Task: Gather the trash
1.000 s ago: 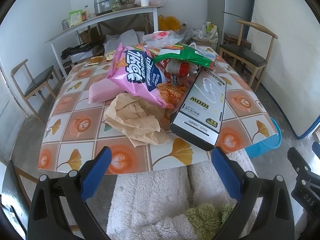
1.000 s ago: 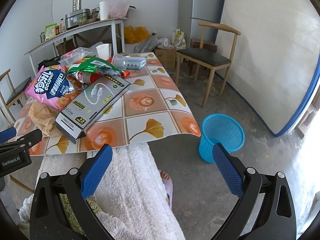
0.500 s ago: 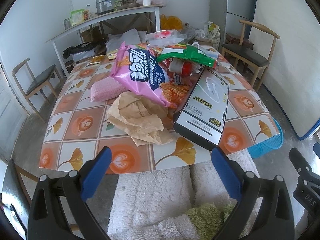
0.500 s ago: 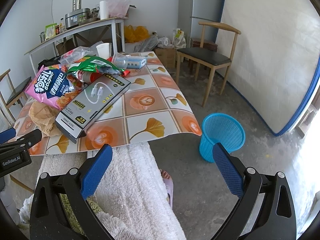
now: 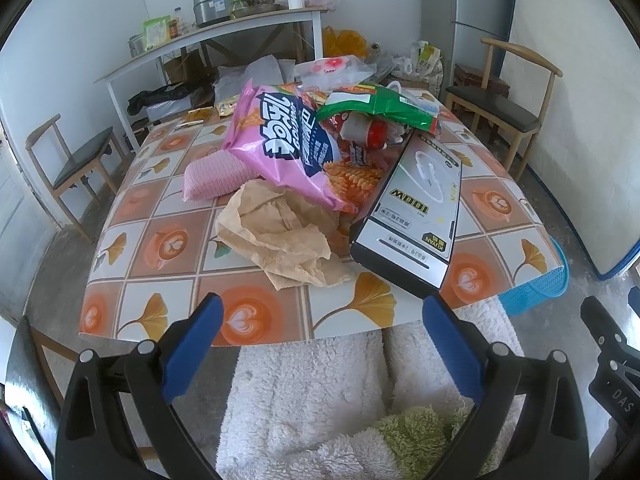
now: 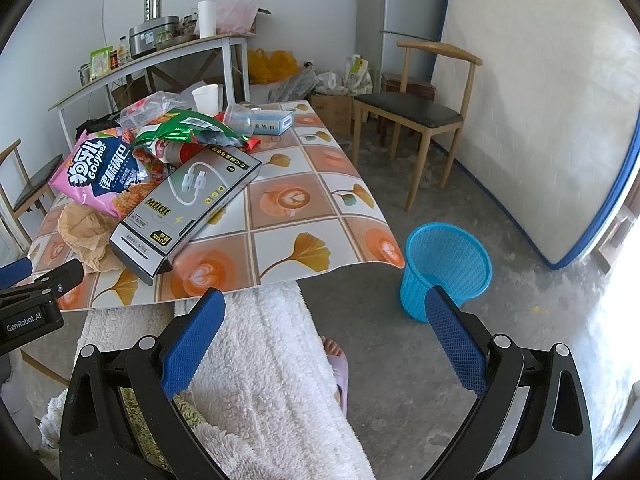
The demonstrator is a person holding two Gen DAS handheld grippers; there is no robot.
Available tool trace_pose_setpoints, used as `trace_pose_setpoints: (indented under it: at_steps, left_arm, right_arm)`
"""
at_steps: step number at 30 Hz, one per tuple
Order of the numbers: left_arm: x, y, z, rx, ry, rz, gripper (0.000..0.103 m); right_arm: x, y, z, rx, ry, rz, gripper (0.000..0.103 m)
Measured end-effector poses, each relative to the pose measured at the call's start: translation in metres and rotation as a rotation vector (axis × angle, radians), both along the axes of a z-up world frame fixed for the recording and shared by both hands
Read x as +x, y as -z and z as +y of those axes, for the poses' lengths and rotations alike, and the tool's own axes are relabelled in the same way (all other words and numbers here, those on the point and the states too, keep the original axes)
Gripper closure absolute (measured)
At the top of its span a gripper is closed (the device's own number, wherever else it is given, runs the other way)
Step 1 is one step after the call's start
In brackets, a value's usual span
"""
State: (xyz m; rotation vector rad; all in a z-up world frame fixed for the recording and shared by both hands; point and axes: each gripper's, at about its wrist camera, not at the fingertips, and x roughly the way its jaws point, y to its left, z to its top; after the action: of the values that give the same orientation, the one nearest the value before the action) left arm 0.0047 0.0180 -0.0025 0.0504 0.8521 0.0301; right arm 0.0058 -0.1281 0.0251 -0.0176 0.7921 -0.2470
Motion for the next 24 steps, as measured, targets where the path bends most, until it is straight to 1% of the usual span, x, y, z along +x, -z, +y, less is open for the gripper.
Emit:
trace_pose_setpoints:
  at_steps: [20, 24]
  left_arm:
    - [0.0005, 0.0023, 0.0031, 0.005, -0.011, 0.009, 0.005]
    - [0.0008, 0.0031, 0.0033, 0.004, -0.011, 0.010, 0.005]
  right_arm:
    - [0.0010, 0.0017, 0.0007, 0.005, 0.003, 0.005, 0.007]
    - [-0.0001, 0.0082, 0.0026, 0.011, 0.009, 0.013, 0.007]
